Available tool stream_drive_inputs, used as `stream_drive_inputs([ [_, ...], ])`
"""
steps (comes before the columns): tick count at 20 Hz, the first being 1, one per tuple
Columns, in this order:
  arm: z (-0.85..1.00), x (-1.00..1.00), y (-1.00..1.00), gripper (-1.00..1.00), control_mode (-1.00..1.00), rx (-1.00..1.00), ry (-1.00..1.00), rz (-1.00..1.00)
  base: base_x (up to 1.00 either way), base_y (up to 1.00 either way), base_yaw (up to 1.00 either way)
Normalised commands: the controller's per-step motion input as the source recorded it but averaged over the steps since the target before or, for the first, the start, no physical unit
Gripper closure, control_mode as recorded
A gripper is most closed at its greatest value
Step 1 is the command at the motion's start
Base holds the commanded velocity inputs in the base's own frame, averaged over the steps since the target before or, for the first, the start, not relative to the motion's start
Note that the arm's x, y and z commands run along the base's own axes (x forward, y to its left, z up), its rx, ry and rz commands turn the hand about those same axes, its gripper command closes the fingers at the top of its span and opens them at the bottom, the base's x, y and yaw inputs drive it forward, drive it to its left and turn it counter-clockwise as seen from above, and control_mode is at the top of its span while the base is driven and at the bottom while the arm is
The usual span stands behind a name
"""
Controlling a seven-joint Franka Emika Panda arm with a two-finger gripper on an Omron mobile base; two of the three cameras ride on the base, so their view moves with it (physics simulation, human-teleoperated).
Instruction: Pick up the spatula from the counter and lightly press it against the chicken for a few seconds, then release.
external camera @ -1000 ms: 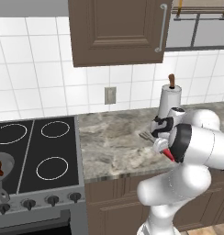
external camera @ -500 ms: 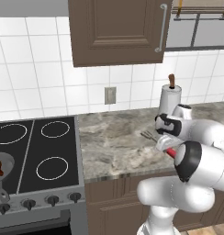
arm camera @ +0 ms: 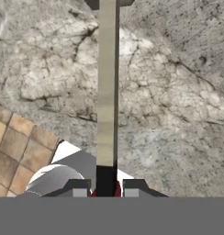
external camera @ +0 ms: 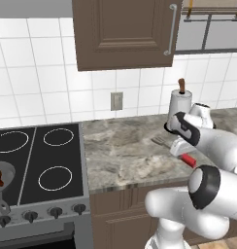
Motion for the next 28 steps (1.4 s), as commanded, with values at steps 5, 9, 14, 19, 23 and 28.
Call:
stream_drive_inputs([
  [5, 0.15, -0.33, 0.02, 1.0, -1.0, 0.0, 0.0, 0.0, 0.0, 0.0, 0.0],
  [9, 0.18, -0.33, 0.1, 1.0, -1.0, 0.0, 0.0, 0.0, 0.0, 0.0, 0.0],
  [14, 0.19, -0.32, 0.07, 1.0, -1.0, 0.0, 0.0, 0.0, 0.0, 0.0, 0.0],
  [19, 0.17, -0.35, 0.09, 1.0, -1.0, 0.0, 0.0, 0.0, 0.0, 0.0, 0.0],
  [23, 0.22, -0.4, 0.07, 1.0, -1.0, 0.0, 0.0, 0.0, 0.0, 0.0, 0.0],
  [28, 0.32, -0.43, 0.0, 1.0, -1.0, 0.0, 0.0, 0.0, 0.0, 0.0, 0.0],
])
